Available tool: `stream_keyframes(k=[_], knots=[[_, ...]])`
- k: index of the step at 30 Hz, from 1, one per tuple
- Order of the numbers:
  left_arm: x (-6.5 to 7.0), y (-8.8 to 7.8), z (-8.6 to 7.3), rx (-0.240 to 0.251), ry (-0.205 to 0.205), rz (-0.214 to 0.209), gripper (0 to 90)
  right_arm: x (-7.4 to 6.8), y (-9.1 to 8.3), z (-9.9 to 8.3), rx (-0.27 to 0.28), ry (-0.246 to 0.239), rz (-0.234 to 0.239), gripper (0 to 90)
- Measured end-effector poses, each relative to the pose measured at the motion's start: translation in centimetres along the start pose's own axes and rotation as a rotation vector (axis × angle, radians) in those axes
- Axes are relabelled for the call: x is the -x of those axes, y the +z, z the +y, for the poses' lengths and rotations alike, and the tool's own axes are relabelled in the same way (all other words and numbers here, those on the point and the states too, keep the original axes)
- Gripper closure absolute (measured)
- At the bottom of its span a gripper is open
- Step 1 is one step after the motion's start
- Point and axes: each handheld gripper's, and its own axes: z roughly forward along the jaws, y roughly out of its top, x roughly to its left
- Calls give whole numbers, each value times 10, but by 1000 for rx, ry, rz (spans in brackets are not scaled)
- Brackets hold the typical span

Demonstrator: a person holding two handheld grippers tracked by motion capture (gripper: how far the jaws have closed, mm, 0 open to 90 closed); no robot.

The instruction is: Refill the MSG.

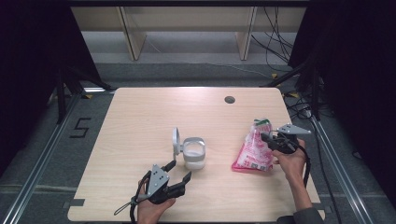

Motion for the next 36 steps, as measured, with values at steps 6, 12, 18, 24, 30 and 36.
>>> stream_keyframes(k=[6, 12, 18, 24, 30, 36], knots=[[-1, -1, 0, 2, 3, 10, 321, -2, 2, -2, -10, 25, -24, 838], [0, -1, -1, 3, -28, 17, 322, -1, 2, -2, -13, 35, -40, 771], [-3, -2, 0, 7, -6, 13, 325, 2, -2, -2, 0, 48, -63, 673], [-4, -3, 0, 15, -16, 14, 324, 1, -11, 2, 23, 71, -113, 554], [-7, -6, 1, 6, -24, 23, 325, -2, -26, 7, 67, 63, -169, 485], [-10, -8, 1, 10, -41, 29, 324, -12, -35, 8, 87, 105, -172, 450]])
